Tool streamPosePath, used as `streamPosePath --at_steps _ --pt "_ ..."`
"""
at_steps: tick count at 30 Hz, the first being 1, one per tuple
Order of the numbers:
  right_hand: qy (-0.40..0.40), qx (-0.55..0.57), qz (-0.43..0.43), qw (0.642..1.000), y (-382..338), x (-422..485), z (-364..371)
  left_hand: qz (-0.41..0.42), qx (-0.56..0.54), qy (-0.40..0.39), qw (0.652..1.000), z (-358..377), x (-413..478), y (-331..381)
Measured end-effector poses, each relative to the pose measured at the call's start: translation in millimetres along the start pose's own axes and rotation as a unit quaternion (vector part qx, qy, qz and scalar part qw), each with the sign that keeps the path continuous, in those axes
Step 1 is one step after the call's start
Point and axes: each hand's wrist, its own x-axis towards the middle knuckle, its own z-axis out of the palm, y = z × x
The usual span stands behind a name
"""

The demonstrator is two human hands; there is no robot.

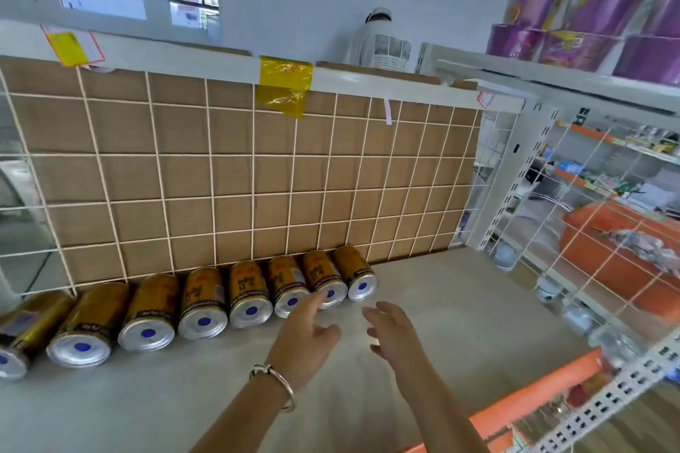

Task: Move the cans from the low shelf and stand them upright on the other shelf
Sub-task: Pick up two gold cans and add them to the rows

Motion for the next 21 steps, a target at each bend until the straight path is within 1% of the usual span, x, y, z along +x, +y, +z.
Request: streamPosePath --at_steps 4,9,12,15,16,19,21 --pt "0.005 -0.022 -0.001 1.000 -15.6 37.4 -8.4 0.026 0.041 0.034 0.998 15.4 29.0 -0.2" --pt "-0.003 -0.079 -0.038 0.996 -22.1 80.1 -8.0 -0.003 0.107 0.058 0.993 33.7 63.2 0.3" --pt "-0.007 -0.149 -0.036 0.988 -21.9 99.6 -5.1 -0.029 0.122 0.044 0.991 41.8 74.7 -3.2" --pt "-0.025 -0.284 -0.026 0.958 -18.4 116.2 -7.0 -0.043 0.171 0.067 0.982 50.8 76.1 -6.8" --pt "-0.024 -0.306 -0.035 0.951 -16.7 120.0 -7.3 -0.044 0.179 0.072 0.980 54.1 75.2 -7.1" --pt "0.005 -0.302 -0.079 0.950 -18.3 121.4 -10.1 -0.050 0.196 0.073 0.977 58.2 68.2 -4.7" --pt "-0.002 -0.299 -0.100 0.949 -18.8 115.3 -15.3 -0.048 0.217 0.082 0.971 57.7 60.7 -1.0"
